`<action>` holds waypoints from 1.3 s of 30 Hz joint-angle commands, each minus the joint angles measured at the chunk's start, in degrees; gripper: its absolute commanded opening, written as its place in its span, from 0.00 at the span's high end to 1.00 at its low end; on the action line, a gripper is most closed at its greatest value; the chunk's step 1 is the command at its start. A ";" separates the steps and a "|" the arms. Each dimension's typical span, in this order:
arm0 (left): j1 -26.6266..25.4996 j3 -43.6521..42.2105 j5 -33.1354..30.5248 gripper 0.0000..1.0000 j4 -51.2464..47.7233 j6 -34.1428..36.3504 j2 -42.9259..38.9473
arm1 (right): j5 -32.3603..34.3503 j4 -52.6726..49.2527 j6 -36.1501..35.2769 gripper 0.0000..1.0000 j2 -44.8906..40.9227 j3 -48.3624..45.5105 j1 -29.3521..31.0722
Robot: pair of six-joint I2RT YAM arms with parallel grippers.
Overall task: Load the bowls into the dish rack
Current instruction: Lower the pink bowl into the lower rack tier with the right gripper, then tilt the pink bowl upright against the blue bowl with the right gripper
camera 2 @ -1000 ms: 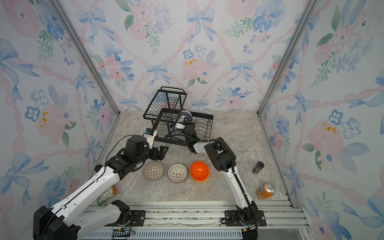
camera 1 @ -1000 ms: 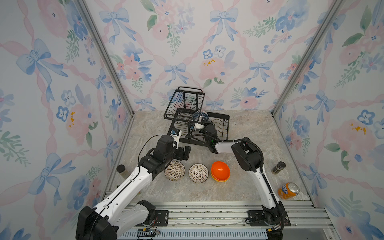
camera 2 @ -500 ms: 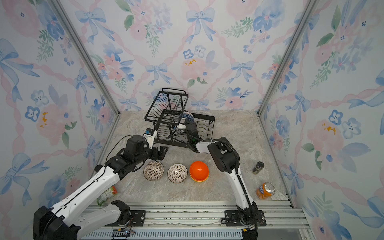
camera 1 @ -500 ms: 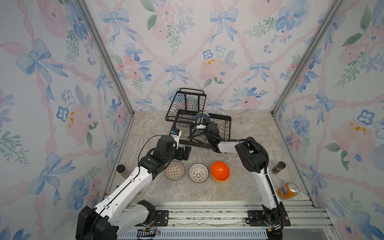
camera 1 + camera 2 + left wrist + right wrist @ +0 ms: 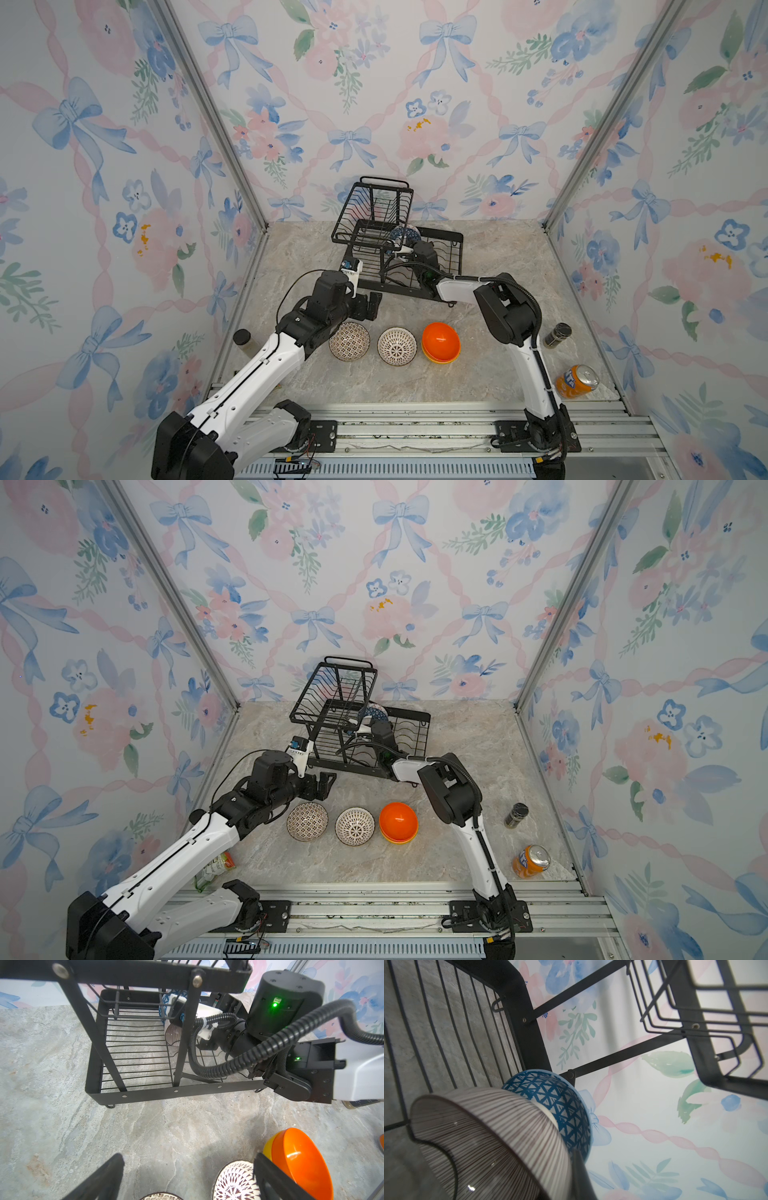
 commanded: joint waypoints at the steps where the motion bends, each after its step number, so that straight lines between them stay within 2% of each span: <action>1: -0.45 -0.94 -0.57 0.02 0.04 -0.84 -0.82 | 5.76 -7.02 0.71 1.00 -1.04 0.25 -1.83; 13: -0.62 -1.19 -0.67 0.02 -0.05 -1.18 -1.01 | 12.37 -8.41 3.92 1.00 0.46 2.97 -1.48; 24: -0.80 -1.56 -0.82 0.02 -0.02 -1.37 -1.25 | 13.57 -10.96 5.98 1.00 0.54 3.72 -1.37; 39: -1.21 -1.73 -1.15 0.02 -0.01 -1.54 -1.56 | 13.66 -11.05 5.79 0.87 0.11 3.68 -1.30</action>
